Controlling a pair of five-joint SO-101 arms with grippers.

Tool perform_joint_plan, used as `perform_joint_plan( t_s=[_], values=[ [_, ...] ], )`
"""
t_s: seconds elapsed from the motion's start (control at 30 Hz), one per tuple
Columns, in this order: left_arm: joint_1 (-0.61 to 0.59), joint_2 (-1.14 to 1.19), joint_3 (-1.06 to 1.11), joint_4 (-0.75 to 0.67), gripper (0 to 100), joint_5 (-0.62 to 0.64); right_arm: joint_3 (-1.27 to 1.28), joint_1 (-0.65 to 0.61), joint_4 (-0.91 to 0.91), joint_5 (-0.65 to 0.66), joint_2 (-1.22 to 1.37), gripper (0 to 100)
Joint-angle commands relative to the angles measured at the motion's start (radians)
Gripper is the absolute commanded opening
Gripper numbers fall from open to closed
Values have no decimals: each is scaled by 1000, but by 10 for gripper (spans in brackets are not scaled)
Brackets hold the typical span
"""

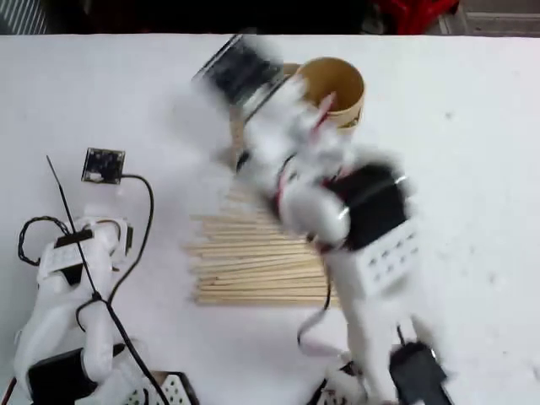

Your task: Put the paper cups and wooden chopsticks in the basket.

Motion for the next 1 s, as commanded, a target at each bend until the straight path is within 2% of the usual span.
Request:
perform_joint_plan(
  t_s=[0.0,0.23,0.4,0.57,0.67,0.97],
  values=[
    [16,-25,-5,-23,101,-12,387,-145,-94,138,-206,109],
    [16,-25,-5,-23,101,-12,1086,-154,-449,339,-312,109],
    [16,-25,-3,-23,101,-12,1356,-153,-705,400,-312,109],
    [16,-25,-3,-23,101,-12,1465,-150,-823,420,-311,113],
    [16,-25,-3,-23,101,-12,1487,-148,-848,422,-295,150],
    [16,-25,-3,-23,101,-12,1453,-130,-961,420,-64,159]
  ],
)
